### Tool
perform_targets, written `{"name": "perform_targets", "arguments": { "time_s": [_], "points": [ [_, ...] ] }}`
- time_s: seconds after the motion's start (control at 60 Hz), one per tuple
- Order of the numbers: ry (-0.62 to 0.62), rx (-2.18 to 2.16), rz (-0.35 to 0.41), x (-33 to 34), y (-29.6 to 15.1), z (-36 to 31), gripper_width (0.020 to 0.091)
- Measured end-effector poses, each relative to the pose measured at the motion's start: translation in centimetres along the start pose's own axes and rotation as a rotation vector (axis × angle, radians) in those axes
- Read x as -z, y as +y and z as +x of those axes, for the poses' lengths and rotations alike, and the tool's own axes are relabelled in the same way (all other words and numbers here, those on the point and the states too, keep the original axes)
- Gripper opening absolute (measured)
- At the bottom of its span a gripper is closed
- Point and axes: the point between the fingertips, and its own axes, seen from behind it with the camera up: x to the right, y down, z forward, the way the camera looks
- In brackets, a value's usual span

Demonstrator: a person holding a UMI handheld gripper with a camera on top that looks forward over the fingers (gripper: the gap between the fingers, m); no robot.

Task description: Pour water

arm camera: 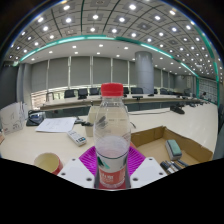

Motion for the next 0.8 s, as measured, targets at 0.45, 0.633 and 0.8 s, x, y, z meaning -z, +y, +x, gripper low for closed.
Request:
{"name": "perform_targets", "arguments": {
  "time_s": [0.45,0.633,0.8],
  "points": [
    [0.093,-0.02,-0.126,1.6,3.4,0.6,0.0863],
    [0.12,-0.011,-0.203,7.0,2.7,-1.1,0.086],
    [0.114,-0.012,-0.279,14.6,1.1,-5.2,0.086]
  ]
}}
